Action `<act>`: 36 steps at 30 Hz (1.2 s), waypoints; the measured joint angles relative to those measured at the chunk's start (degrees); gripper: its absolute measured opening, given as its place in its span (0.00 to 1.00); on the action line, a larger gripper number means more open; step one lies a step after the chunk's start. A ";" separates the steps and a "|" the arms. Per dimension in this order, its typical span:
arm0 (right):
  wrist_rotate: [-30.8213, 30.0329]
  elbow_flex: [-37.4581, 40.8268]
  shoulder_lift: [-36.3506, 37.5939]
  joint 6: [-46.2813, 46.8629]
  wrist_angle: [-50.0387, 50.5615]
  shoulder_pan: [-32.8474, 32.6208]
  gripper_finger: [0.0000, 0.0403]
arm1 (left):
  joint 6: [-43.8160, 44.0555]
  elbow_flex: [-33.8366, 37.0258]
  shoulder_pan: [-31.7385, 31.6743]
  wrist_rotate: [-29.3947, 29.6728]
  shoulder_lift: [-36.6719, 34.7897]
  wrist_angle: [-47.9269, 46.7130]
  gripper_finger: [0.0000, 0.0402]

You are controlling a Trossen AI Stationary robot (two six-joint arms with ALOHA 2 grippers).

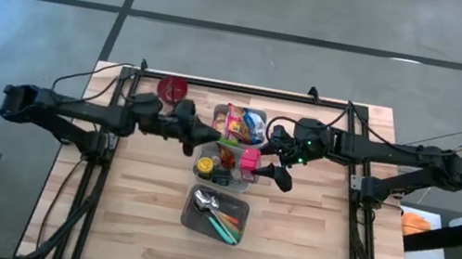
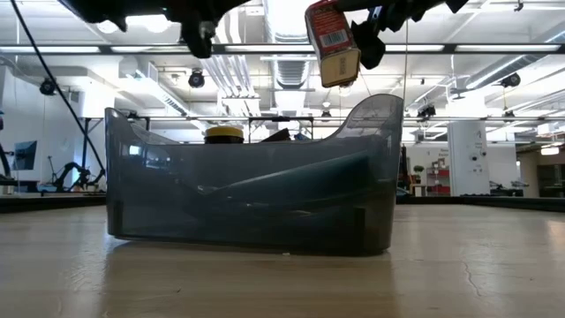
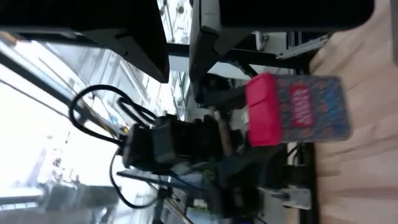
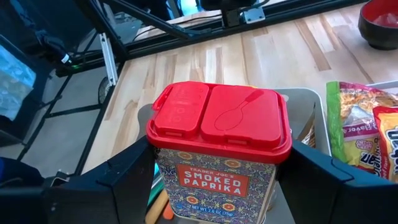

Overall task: Pick & Place Food Item
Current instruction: Put the red seasoning can into the bottom gray bin

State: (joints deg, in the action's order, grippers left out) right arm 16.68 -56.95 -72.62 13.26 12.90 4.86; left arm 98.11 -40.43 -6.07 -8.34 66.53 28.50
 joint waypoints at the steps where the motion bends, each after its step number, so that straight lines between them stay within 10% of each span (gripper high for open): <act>1: 0.09 0.00 0.00 0.00 0.05 0.00 0.68 | -1.07 -0.80 -0.54 -0.91 0.56 0.18 0.17; 9: 0.15 -0.01 -0.46 -0.45 -0.69 0.02 0.68 | -14.31 -6.17 -1.68 -0.12 1.53 -0.21 0.17; 26: -0.04 -11.80 -13.20 -6.27 0.47 0.02 0.68 | -7.65 -13.12 -5.86 -13.12 1.18 -21.38 0.17; 36: -1.60 -12.20 -13.99 -4.11 0.39 0.02 0.68 | -9.77 -16.77 -6.15 -10.02 1.18 -32.62 0.28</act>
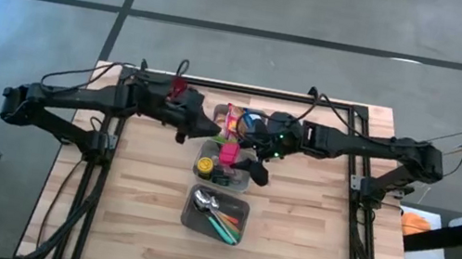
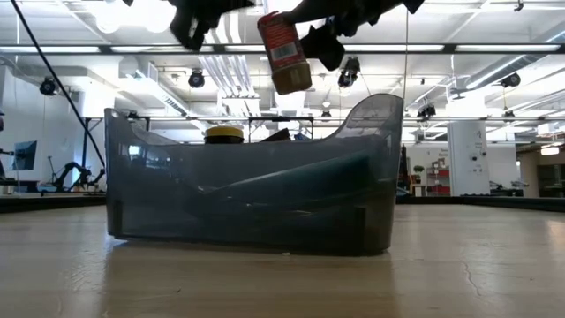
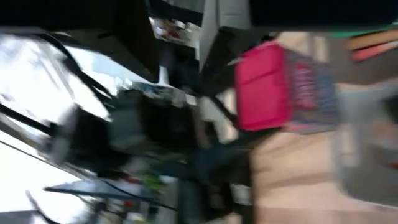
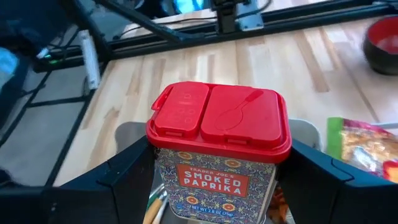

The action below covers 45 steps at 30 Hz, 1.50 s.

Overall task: Pick & Place Food Item
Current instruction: Put the red seasoning can into the bottom gray bin

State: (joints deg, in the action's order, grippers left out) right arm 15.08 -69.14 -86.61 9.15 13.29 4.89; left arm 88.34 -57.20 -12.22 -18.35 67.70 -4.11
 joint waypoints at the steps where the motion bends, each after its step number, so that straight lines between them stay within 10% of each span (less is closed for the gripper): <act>1: -0.65 0.00 -0.09 0.40 0.05 0.00 0.68 | -0.05 -0.01 -0.01 0.55 0.02 -1.85 0.31; 16: -2.16 -0.43 -2.20 0.96 0.18 1.20 0.68 | 6.25 0.09 0.49 -0.18 5.78 -11.83 0.74; 45: -0.43 -13.70 -10.44 -1.38 14.46 1.33 0.68 | 8.01 -5.41 -0.58 -9.59 16.87 -14.13 0.76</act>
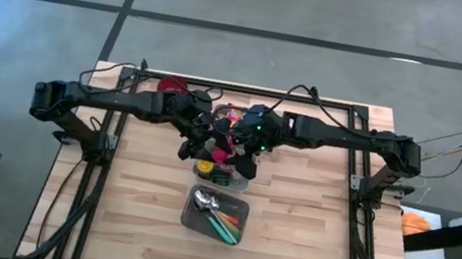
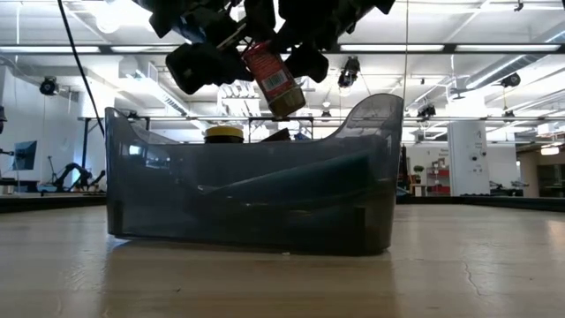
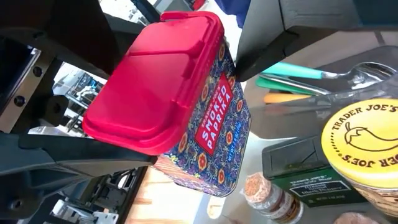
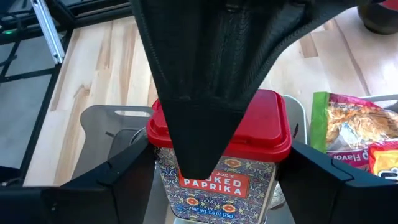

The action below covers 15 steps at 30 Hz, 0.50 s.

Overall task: Pick & Place Food Item
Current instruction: Put the red seasoning can into the bottom gray bin

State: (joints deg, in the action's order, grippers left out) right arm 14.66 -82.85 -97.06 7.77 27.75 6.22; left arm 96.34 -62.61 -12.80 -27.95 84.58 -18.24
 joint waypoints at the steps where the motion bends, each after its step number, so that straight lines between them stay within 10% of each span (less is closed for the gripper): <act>1: 0.01 0.00 0.00 0.00 -0.01 -0.03 0.68 | 0.18 0.00 -0.02 0.00 0.00 -0.01 0.76; 15: 2.23 0.00 -0.04 2.17 -1.58 -0.73 0.68 | 0.73 0.03 0.11 -0.52 -0.22 -0.63 0.53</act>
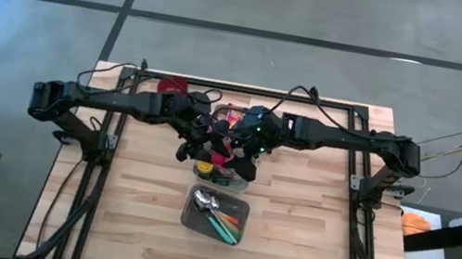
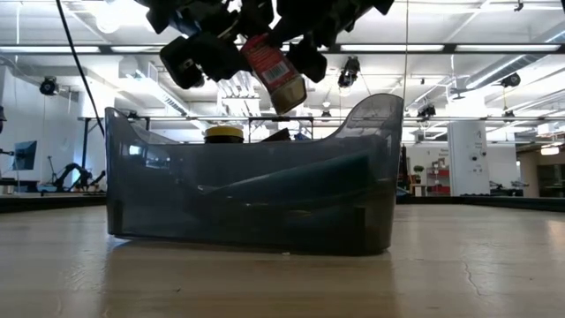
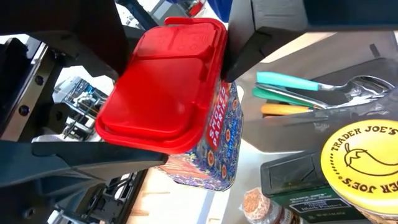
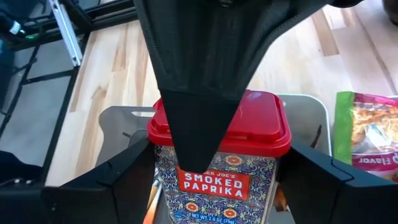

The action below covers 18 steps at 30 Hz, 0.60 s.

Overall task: Pick & Place Food Item
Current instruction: Put the red seasoning can into the bottom gray bin

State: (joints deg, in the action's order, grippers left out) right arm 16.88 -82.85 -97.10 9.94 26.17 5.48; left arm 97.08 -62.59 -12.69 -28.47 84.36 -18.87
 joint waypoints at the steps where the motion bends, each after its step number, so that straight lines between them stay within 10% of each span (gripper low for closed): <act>1: 0.50 0.00 0.00 0.19 -0.25 0.02 0.68 | -0.16 0.00 0.00 0.00 0.00 -0.04 0.53; 18: 0.97 0.02 0.20 1.80 -0.93 0.04 0.73 | -6.19 -0.20 -0.15 -1.60 0.07 -0.41 0.52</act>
State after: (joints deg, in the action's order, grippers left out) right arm 17.86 -82.83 -96.90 11.75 25.23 5.52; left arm 90.89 -62.78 -12.84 -30.06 84.42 -19.28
